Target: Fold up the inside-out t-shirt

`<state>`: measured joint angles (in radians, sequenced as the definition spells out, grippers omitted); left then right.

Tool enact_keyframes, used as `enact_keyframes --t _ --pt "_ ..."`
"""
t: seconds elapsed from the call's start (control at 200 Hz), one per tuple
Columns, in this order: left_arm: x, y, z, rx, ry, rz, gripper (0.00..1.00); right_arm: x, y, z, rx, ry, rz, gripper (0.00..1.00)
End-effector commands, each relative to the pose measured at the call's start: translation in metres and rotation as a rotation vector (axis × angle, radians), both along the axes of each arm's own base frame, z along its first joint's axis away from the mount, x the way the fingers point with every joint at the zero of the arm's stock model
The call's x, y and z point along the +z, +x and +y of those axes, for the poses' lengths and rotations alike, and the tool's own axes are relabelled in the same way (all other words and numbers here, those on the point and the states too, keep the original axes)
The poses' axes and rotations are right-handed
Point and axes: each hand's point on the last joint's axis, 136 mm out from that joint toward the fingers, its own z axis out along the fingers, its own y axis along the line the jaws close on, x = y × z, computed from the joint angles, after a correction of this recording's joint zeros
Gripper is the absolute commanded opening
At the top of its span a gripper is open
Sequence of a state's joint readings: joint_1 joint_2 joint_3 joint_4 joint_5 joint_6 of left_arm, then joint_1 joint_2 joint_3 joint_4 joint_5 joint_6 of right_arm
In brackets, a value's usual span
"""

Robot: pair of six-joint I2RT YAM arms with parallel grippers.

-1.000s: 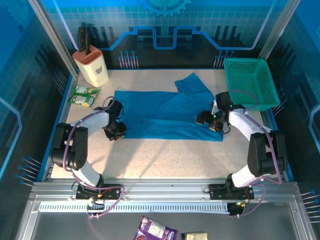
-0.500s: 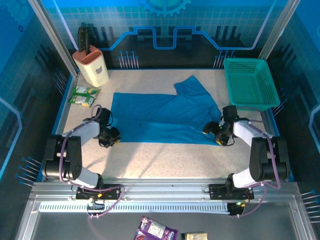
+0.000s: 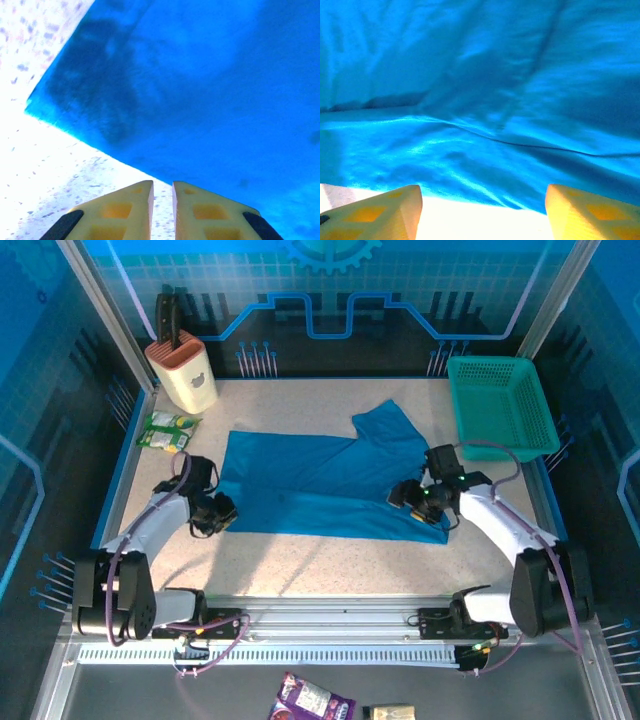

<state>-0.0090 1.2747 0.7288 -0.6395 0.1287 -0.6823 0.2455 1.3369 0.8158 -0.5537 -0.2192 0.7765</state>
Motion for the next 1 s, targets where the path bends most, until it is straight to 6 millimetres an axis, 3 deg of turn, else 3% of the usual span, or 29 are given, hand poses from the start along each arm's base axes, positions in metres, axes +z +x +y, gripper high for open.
enact_keyframes --t 0.0,0.14,0.285,0.31,0.445,0.625,0.725,0.785,0.886,0.996 --pt "0.014 0.006 -0.005 0.008 -0.035 -0.021 0.2 -0.012 0.014 0.026 -0.018 0.068 0.043 0.66" --pt "0.012 0.005 -0.008 -0.001 -0.038 -0.015 0.2 -0.029 0.032 0.037 -0.05 0.092 0.066 0.68" --pt "0.008 0.001 -0.01 0.001 -0.044 -0.008 0.21 -0.041 0.035 0.039 -0.061 0.074 0.087 0.74" --pt "0.007 0.0 -0.01 0.0 -0.044 -0.007 0.21 -0.034 0.044 0.042 -0.063 0.082 0.064 0.74" --pt "0.004 -0.003 -0.011 0.002 -0.046 0.004 0.21 -0.035 0.053 0.045 -0.075 0.096 0.053 0.74" --pt "0.006 -0.003 -0.01 0.004 -0.044 0.0 0.21 -0.008 0.092 0.059 -0.056 0.152 -0.07 0.72" --pt "0.011 -0.003 -0.009 0.005 -0.037 -0.011 0.21 0.027 0.128 0.076 0.004 0.214 -0.223 0.7" --pt "0.014 -0.002 -0.009 0.005 -0.036 -0.018 0.2 0.041 0.139 0.081 0.034 0.248 -0.259 0.69" --pt "0.018 -0.004 -0.007 0.0 -0.024 -0.02 0.21 0.053 0.132 0.078 0.068 0.263 -0.269 0.69" --pt "0.018 -0.005 -0.004 0.002 -0.005 -0.023 0.21 0.042 0.107 0.067 0.08 0.203 -0.224 0.69"
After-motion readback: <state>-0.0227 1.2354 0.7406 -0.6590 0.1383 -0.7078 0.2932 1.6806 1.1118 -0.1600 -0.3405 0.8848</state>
